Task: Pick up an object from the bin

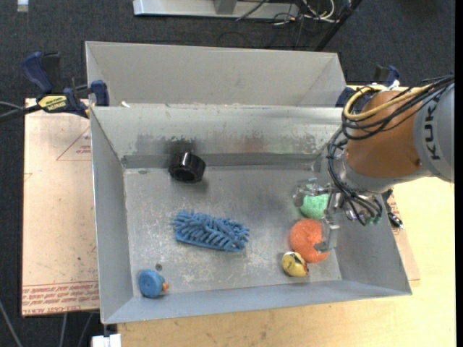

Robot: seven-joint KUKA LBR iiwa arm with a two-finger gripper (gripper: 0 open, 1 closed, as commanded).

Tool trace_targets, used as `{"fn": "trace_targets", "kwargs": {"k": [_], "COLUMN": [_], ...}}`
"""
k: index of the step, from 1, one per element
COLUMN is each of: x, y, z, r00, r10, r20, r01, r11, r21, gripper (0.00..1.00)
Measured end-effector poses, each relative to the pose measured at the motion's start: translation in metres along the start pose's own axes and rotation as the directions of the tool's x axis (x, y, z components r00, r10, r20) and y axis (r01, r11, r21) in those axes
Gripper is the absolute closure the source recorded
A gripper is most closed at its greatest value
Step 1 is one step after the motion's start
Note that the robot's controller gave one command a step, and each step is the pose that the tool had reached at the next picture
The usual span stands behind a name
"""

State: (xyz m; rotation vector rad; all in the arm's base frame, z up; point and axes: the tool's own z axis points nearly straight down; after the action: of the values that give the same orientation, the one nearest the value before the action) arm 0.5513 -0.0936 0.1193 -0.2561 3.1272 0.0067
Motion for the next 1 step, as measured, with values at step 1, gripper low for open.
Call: {"fn": "trace_targets", "kwargs": {"k": [1], "x": [-0.0049], "y": [-0.0004], "z": [0.0245], "r00": [0.986], "r10": [-0.166], "r20": [0.001], "r01": [0.166], "r11": [0.986], "r21": [0.006], "gripper": [0.00]}}
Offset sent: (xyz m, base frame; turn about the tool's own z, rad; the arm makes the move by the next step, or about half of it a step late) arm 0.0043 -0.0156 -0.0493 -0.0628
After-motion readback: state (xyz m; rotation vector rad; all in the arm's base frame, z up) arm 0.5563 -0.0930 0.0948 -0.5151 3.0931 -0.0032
